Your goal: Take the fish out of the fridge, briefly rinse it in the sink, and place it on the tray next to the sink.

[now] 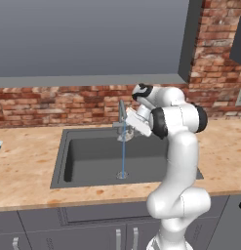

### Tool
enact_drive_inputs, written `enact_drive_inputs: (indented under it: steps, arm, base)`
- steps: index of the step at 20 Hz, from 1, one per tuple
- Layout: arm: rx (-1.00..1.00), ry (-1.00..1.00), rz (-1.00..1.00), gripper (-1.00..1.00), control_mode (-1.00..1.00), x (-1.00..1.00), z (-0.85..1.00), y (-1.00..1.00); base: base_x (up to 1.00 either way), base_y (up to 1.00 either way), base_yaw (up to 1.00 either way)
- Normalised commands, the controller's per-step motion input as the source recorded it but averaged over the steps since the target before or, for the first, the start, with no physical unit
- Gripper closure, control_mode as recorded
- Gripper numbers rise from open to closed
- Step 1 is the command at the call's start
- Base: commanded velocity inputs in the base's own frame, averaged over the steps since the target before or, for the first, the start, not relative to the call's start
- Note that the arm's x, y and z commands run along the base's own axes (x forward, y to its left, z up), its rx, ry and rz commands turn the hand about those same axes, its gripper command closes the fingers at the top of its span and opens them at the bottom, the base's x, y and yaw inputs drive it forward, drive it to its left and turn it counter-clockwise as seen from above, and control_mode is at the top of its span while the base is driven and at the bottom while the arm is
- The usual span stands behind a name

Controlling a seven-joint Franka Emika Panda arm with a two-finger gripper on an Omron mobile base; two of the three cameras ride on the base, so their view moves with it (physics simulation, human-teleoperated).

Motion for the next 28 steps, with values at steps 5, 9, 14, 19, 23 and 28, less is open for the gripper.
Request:
enact_drive_inputs:
  steps: [5,9,14,19,23,28]
  arm:
    - [0.0,-0.14,-0.01,1.0,-1.0,-1.0,0.07,0.05]
    - [0.0,-0.2,-0.03,1.0,-1.0,-1.0,0.12,0.11]
    - [-0.07,-0.24,-0.07,1.0,-1.0,-1.0,0.28,0.14]
    - [-0.3,-0.24,-0.14,1.0,-1.0,-0.86,0.59,0.34]
    - [-0.41,-0.08,-0.27,1.0,-1.0,-0.36,0.76,0.56]
    - [-0.52,-0.2,-0.27,1.0,-1.0,-0.08,0.56,0.87]
  base:
    - [0.0,0.0,0.0]
    - [0.0,0.0,0.0]
    - [0.0,0.0,0.0]
    - [0.0,0.0,0.0]
    - [0.0,0.0,0.0]
    - [0.0,0.0,0.0]
